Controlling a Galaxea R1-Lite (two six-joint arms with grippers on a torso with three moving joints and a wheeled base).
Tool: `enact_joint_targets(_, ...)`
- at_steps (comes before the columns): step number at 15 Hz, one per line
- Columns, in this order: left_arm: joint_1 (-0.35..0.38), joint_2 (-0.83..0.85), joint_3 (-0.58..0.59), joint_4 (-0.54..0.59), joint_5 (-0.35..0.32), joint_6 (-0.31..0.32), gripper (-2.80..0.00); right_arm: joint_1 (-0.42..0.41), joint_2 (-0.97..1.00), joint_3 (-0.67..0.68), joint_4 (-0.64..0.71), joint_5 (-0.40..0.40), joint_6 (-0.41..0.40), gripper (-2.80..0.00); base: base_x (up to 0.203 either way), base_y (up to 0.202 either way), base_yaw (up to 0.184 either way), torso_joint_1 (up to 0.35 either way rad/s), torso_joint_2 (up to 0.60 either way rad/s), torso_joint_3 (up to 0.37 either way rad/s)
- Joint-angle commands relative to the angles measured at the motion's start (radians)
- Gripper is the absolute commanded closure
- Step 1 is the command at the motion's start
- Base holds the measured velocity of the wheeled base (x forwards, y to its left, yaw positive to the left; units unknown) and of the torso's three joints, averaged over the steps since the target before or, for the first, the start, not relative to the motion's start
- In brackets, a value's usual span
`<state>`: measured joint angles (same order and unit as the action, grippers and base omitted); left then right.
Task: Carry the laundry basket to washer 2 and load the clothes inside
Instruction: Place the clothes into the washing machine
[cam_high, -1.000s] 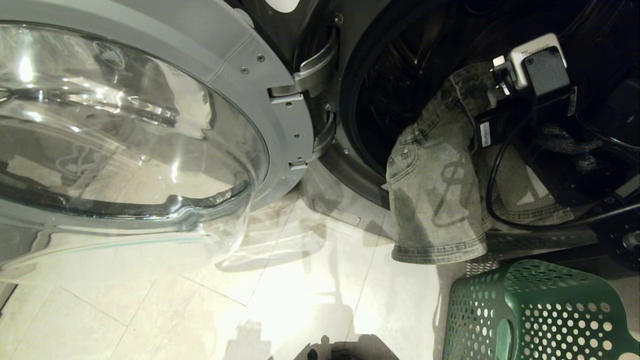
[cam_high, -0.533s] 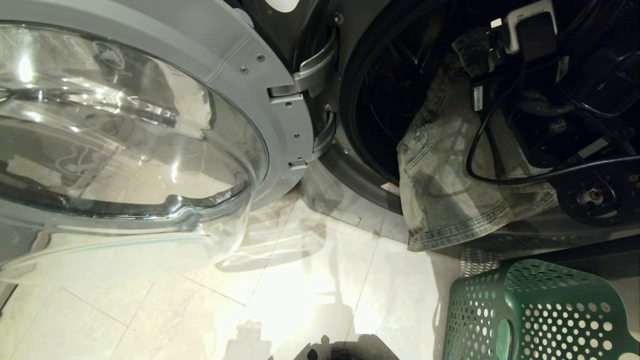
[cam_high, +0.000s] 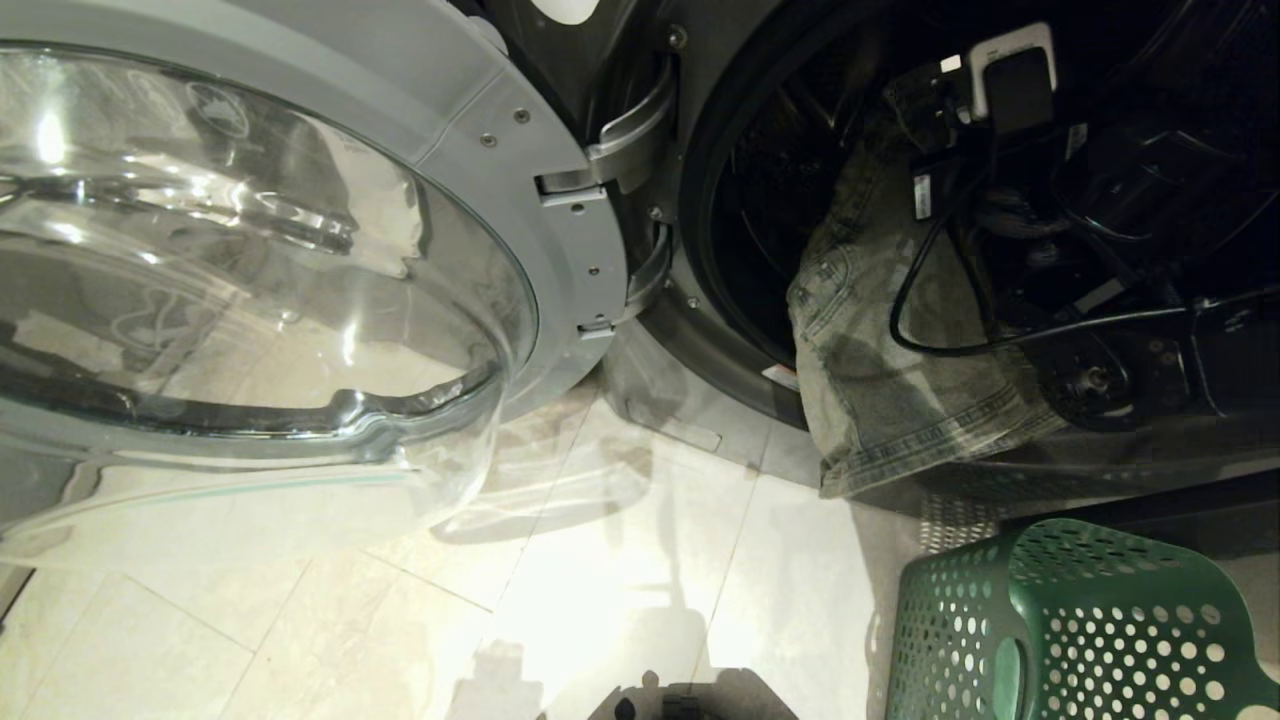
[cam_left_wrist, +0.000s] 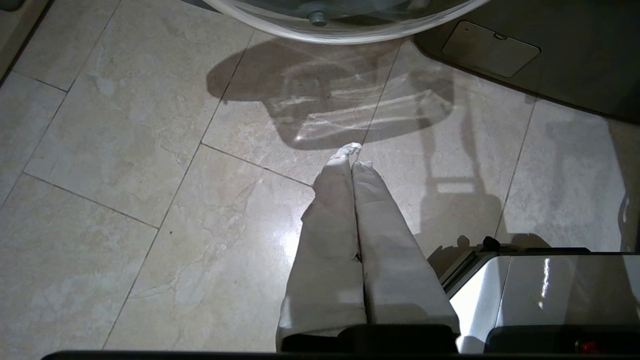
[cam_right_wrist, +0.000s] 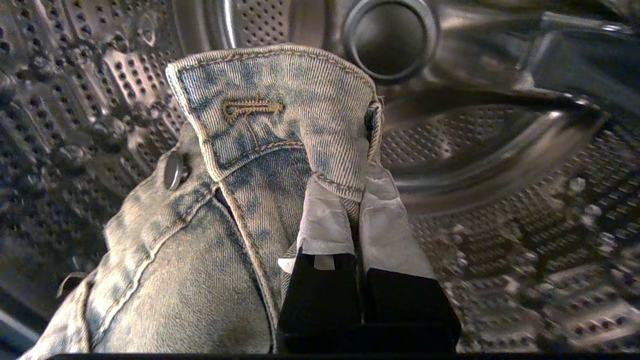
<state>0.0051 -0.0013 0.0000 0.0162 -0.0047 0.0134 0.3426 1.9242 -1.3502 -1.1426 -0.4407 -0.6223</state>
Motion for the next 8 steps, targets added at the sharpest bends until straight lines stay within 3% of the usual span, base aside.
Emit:
enact_joint_targets(1,0.001,0.000,0.002,0.001,0.000,0.000,0.00,0.000,0.074,-0.037,-0.008,-0.003,-0.004,0.00,0.000,0.000,0.000,0.000,0.00,0.000)
enact_joint_targets(8,0.001,0.000,0.002,-0.001,0.000,0.000,0.00,-0.014,0.258,-0.349,0.023,-0.004,-0.029,0.00,0.000,0.000,0.000,0.000,0.00,0.000)
